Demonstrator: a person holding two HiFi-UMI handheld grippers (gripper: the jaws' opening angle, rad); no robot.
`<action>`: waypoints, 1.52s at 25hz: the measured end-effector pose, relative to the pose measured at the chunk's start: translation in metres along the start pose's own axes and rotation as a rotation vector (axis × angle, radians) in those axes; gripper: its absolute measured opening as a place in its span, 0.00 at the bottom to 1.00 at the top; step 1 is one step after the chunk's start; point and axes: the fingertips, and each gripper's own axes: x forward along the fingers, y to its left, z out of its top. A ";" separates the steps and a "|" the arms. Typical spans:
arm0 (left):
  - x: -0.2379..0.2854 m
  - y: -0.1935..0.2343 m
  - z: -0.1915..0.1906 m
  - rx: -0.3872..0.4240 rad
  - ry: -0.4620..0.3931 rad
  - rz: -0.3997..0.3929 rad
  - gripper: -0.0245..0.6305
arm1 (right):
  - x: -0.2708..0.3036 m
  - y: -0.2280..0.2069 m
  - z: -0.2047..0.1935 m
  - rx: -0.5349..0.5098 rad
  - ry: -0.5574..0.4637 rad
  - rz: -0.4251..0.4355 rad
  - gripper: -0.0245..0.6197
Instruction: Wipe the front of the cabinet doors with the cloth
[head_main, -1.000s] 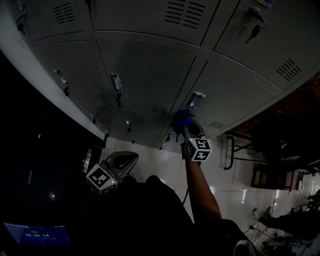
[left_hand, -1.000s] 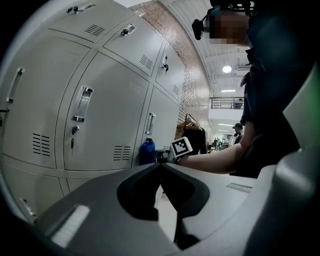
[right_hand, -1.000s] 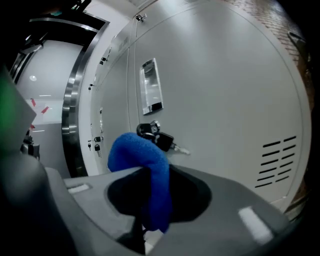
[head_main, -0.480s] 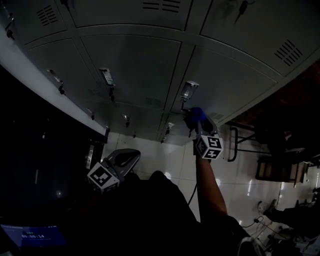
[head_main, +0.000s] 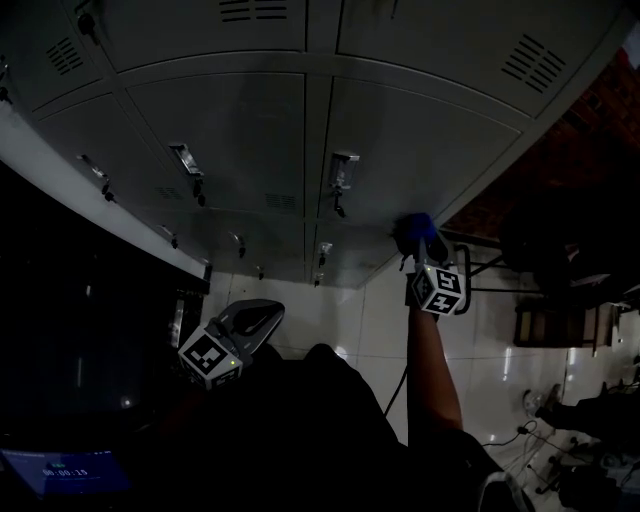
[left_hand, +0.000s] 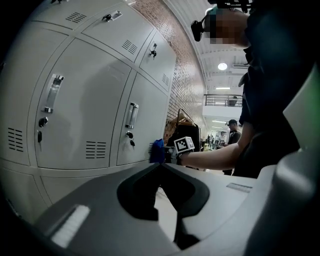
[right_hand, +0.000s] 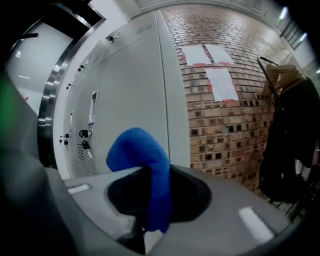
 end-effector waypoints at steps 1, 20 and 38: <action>0.002 -0.002 -0.002 0.003 0.002 -0.003 0.04 | -0.002 -0.006 0.000 0.001 -0.001 -0.008 0.16; 0.027 -0.036 0.002 0.036 -0.008 -0.061 0.04 | -0.105 0.117 0.030 -0.030 -0.100 0.357 0.16; 0.017 -0.035 0.011 0.096 -0.037 -0.092 0.04 | -0.154 0.215 0.038 -0.052 -0.100 0.506 0.16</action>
